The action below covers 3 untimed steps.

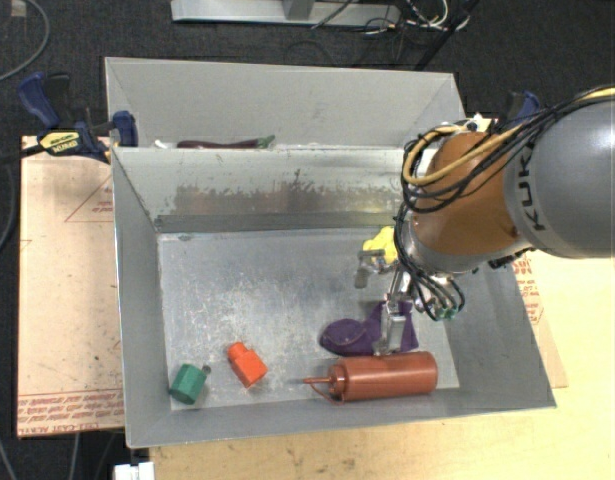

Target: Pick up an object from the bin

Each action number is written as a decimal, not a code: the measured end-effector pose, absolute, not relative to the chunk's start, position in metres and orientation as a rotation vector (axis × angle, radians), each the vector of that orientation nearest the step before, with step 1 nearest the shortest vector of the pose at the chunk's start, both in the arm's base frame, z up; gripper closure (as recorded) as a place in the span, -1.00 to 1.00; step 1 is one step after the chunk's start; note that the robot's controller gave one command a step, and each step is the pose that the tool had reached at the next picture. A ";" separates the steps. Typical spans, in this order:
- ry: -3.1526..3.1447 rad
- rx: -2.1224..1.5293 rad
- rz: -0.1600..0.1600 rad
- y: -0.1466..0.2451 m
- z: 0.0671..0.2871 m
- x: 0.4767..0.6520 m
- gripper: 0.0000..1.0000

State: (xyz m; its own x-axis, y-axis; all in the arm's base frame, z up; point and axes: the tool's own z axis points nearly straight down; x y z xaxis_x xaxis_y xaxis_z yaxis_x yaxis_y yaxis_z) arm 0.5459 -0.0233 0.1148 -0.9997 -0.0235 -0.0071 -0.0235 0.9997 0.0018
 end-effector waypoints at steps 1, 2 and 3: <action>3.121 0.036 0.005 -0.024 0.076 0.544 -1.00; 3.131 0.050 0.006 -0.025 0.070 0.550 1.00; 3.131 0.050 0.006 -0.025 0.070 0.550 1.00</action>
Offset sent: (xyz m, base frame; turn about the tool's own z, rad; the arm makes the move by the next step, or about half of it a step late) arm 0.0027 -0.0024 -0.0448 0.0574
